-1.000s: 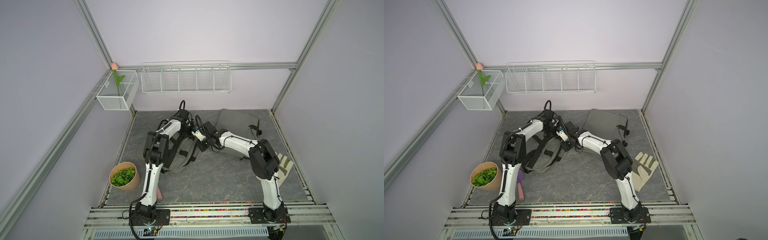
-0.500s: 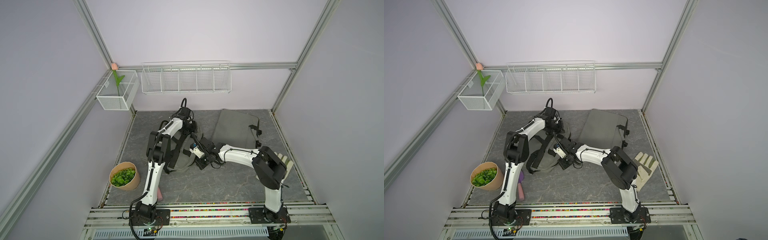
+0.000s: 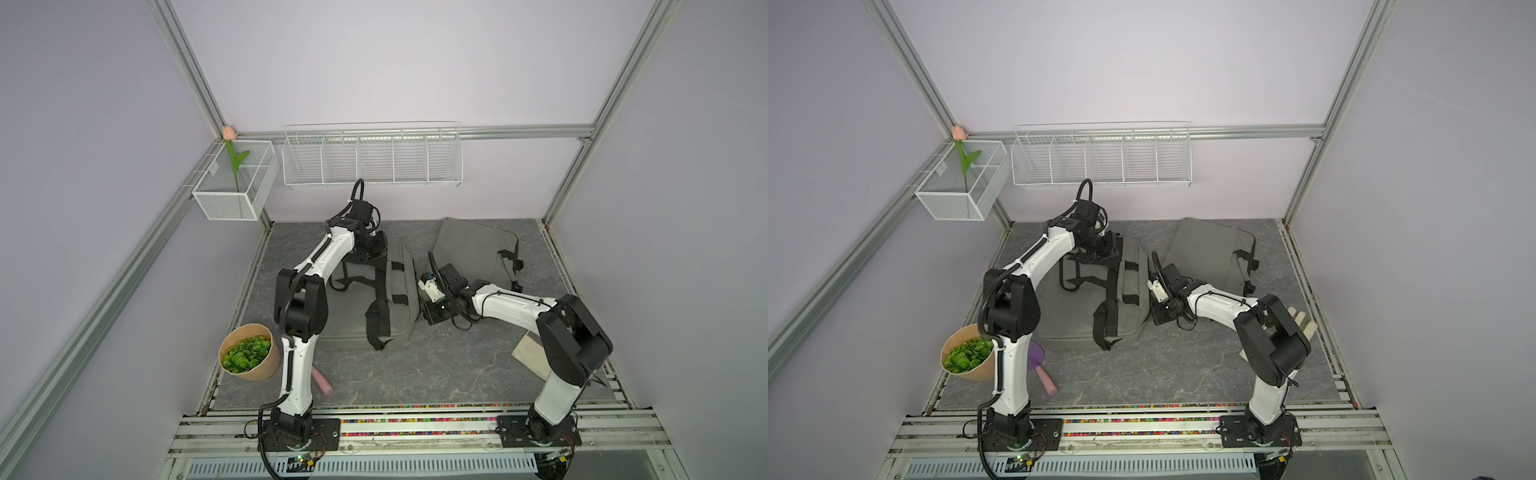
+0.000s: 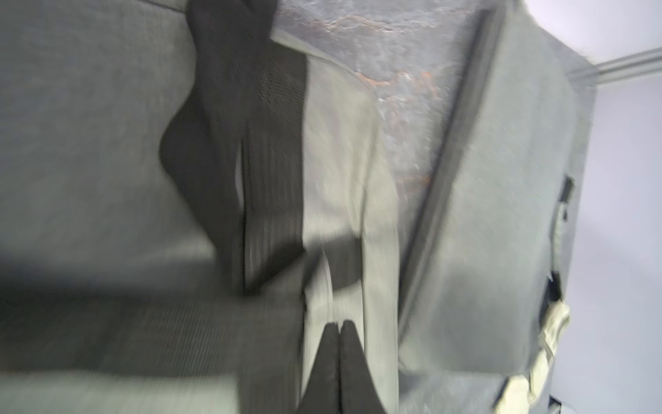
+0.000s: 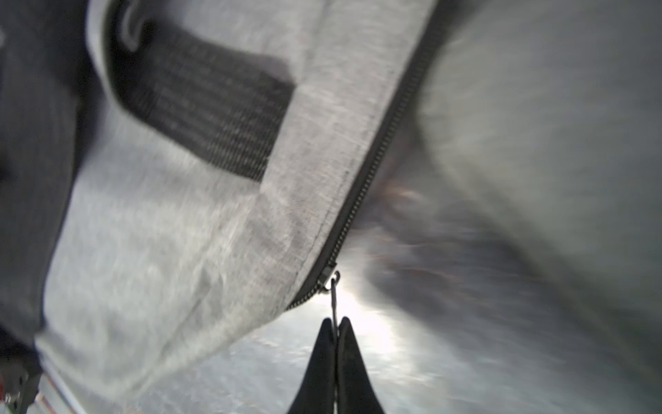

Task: Put the mouse into the laptop bag
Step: Zip the zipper on the zippered laptop bag.

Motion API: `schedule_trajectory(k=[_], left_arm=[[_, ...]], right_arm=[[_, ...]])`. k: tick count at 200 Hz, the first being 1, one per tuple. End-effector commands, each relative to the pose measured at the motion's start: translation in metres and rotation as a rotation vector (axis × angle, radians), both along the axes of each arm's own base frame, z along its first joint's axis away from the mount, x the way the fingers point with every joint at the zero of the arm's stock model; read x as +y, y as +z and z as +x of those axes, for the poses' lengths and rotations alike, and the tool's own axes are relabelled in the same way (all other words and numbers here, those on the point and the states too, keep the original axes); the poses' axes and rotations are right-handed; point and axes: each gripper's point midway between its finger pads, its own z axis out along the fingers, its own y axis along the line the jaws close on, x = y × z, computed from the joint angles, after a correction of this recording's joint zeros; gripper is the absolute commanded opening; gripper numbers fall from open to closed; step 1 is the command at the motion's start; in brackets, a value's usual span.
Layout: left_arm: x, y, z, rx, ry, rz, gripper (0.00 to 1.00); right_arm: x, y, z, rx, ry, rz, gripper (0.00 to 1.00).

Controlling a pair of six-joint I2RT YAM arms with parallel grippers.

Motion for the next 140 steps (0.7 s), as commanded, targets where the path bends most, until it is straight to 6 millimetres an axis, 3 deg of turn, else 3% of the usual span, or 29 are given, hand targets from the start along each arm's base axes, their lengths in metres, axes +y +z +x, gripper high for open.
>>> schedule_trajectory(k=[1,23,56,106,140], left_arm=[[-0.007,0.008,-0.013,-0.051,-0.02,-0.004,0.0],[-0.026,-0.021,-0.036,-0.002,-0.065,0.01,0.0],[-0.047,-0.078,-0.056,0.097,-0.104,0.027,0.0],[-0.047,-0.14,-0.062,0.177,-0.088,0.053,0.0],[-0.047,-0.174,-0.05,0.173,-0.037,0.061,0.0]], right_arm=[[0.003,0.012,0.01,-0.016,0.015,-0.008,0.07],[0.017,0.017,0.014,-0.031,0.033,0.013,0.07],[0.024,0.004,0.001,-0.045,0.056,-0.05,0.07],[0.011,-0.019,-0.02,-0.018,0.027,-0.123,0.07],[0.01,-0.026,-0.047,-0.041,0.086,-0.128,0.07]])
